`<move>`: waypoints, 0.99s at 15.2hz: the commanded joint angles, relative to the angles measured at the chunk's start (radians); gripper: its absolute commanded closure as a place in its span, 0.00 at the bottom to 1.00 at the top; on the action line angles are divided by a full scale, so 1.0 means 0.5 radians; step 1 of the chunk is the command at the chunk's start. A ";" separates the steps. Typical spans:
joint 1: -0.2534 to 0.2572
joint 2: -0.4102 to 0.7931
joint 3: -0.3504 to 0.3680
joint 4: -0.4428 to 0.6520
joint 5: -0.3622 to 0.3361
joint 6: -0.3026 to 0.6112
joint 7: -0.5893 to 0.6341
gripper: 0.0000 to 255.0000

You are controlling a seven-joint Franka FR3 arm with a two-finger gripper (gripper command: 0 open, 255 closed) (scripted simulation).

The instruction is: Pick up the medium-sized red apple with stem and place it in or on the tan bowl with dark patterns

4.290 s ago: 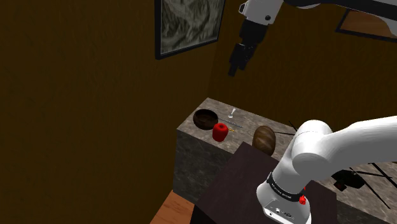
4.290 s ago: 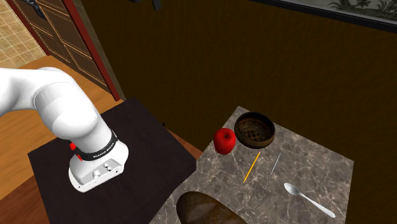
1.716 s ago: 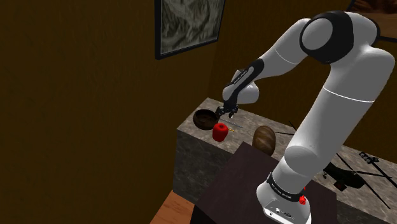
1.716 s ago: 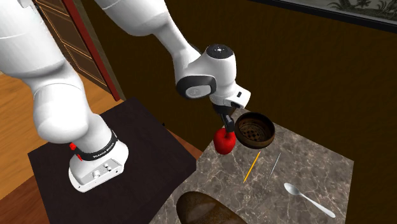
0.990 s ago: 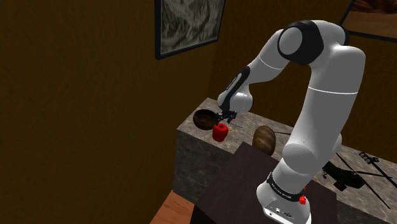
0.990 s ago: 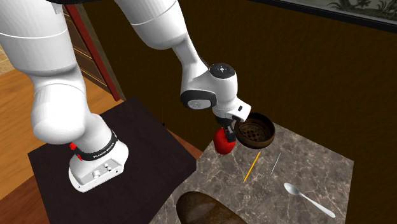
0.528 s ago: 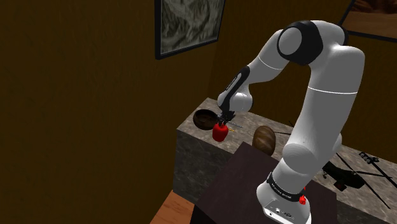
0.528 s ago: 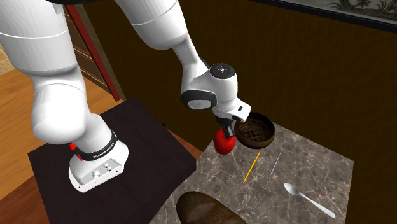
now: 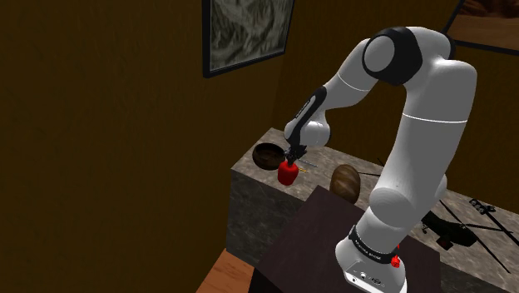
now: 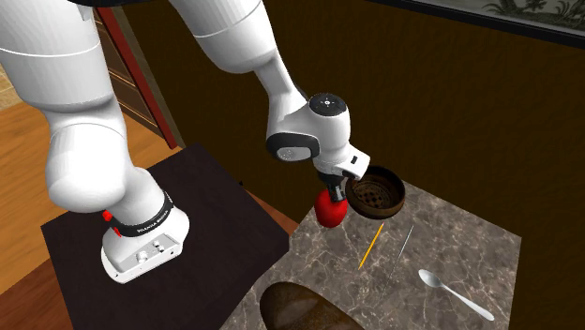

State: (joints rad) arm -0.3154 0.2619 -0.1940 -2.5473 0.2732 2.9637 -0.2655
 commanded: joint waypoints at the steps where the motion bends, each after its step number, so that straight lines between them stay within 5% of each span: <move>1: 0.021 -0.031 -0.027 -0.006 -0.028 -0.026 0.022 1.00; 15: 0.163 -0.457 -0.247 -0.030 -0.456 -0.410 0.345 1.00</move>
State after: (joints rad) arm -0.2361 0.0469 -0.3153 -2.5652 0.0594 2.7745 -0.1053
